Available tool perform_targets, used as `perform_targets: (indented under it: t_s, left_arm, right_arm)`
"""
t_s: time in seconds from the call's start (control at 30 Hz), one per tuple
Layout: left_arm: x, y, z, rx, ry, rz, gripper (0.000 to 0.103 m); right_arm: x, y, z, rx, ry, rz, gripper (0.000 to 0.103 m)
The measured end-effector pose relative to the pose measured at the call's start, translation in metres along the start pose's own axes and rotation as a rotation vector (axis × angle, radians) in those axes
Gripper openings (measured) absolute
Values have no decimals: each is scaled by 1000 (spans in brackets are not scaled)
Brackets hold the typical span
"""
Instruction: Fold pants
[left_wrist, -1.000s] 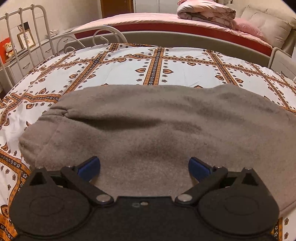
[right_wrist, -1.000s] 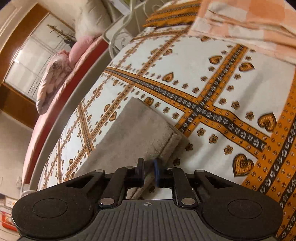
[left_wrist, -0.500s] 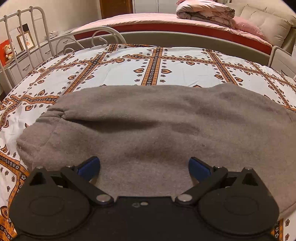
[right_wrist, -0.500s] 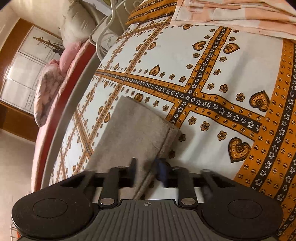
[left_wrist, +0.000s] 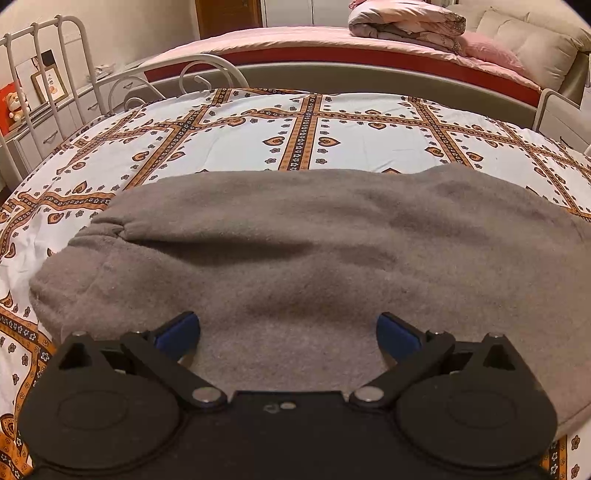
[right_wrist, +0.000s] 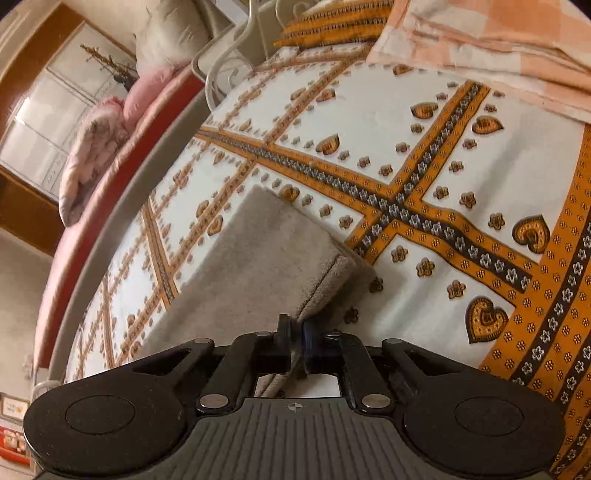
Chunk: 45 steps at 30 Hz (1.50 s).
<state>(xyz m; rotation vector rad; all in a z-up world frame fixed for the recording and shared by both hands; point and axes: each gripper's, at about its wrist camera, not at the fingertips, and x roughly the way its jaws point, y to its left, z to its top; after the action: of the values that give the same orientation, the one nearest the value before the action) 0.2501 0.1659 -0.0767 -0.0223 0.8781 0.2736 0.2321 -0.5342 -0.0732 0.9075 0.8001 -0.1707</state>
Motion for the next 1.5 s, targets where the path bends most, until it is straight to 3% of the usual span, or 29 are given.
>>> perform_targets:
  t_s: [0.07,0.13,0.17,0.27,0.43,0.5,0.57,0.63,0.77,0.9,0.93,0.97,1.03,1.1,1.13,1.17,1.23,1.33,1.43,1.5]
  left_arm:
    - [0,0,0,-1,-1,-1,97]
    - [-1,0,0,3,-3,0,97]
    - [0,-1,0,5,-4,1,97]
    - [-1,0,-1,8,-4,-1,97]
    - [-2,1,-1,15,-4,-9,97]
    - [-1,0,-1,15,-4,-6,97]
    - [-1,0,-1,12,-3,-2,97]
    - [-1,-1,0,9,2,3,97]
    - [-2,-5,3,5,15,7,97]
    - [-9,-10,5,-10,-4,-15,97]
    - [-13,-11,5,-15,-21,-26,97]
    - [-18,-14,5,-12,-42,-46,97]
    - [-22,-23,4,20,-55,-55,97]
    - [-15,-33,1,49,-12,-55,97]
    - [-11,-38,0,59,9,-52,97]
    - [-9,-43,-1,67,7,-37,97]
    - [-12,-51,-1,73,-5,-48,97]
    - [-21,-67,-1,74,-25,-84,97]
    - [-33,-96,-7,95,-68,-132,97]
    - [-35,-126,-17,109,-58,-181,97]
  right_arm:
    - [-17,10,3,-27,-112,137,5]
    - [-24,17,2,-45,-181,197,5]
    - [-17,16,2,-50,-162,154,5]
    - [25,-9,-1,45,41,-26,5]
    - [10,-20,2,108,27,42,9]
    - [7,-21,3,112,29,45,15]
    - [11,-24,7,132,43,23,42]
    - [15,-26,8,150,53,12,49]
    - [20,-23,9,106,62,-3,49]
    - [26,-15,8,-24,68,7,47]
    - [26,-13,8,-47,59,2,23]
    - [24,-12,8,-54,54,8,11]
    - [13,-9,9,-54,13,69,11]
    - [0,0,10,-92,-62,142,11]
    - [-2,5,9,-131,-93,126,11]
    - [7,3,8,-142,-79,52,11]
    - [34,-11,4,-73,37,-62,11]
    - [31,-8,5,-61,10,-28,11]
    - [34,-9,3,-56,37,-36,12]
    - [34,-15,5,-22,42,-27,27]
